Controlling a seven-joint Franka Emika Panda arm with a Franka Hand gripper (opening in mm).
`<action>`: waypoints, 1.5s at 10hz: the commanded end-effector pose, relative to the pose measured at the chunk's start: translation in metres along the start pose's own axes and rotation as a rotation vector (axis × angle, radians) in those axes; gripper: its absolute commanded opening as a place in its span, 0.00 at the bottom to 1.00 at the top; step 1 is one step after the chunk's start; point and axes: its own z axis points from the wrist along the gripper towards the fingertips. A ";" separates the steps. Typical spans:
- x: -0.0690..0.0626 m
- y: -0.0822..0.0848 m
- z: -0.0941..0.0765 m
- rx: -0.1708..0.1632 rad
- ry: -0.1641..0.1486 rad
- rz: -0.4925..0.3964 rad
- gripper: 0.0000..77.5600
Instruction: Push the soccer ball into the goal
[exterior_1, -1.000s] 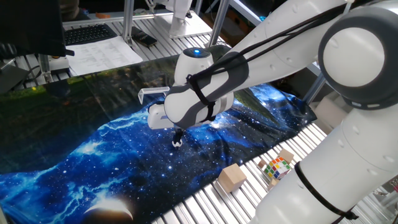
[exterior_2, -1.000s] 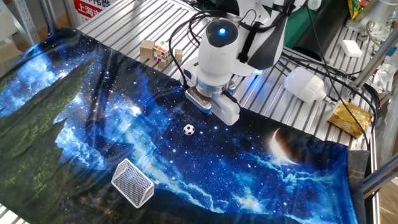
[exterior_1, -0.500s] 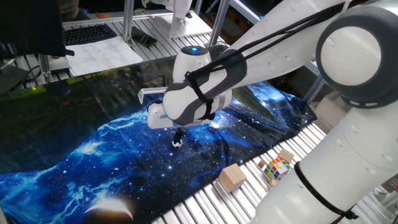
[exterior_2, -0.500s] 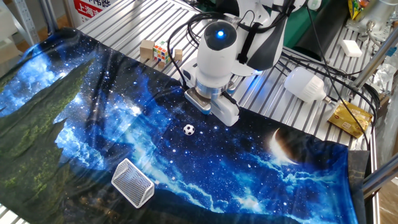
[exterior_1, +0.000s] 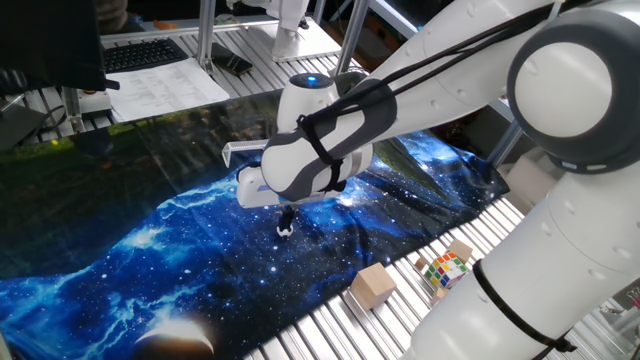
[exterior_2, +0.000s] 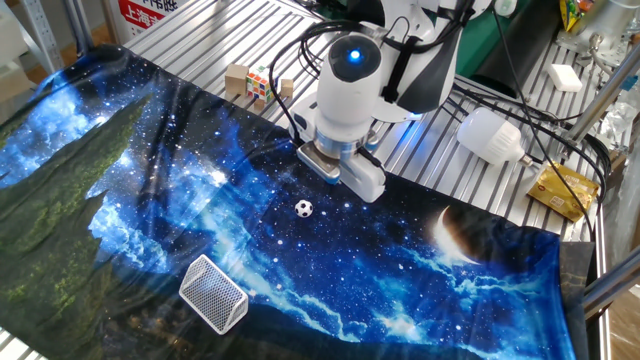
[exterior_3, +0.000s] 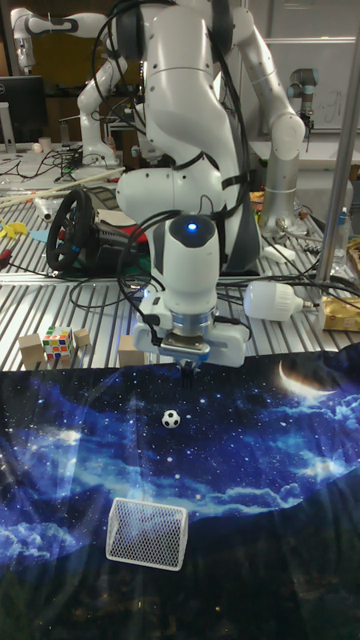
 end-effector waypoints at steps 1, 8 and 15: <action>-0.005 -0.006 0.007 0.010 -0.002 -0.034 0.00; -0.002 -0.008 0.032 0.031 -0.011 -0.059 0.00; -0.012 -0.017 0.051 0.029 -0.014 -0.086 0.00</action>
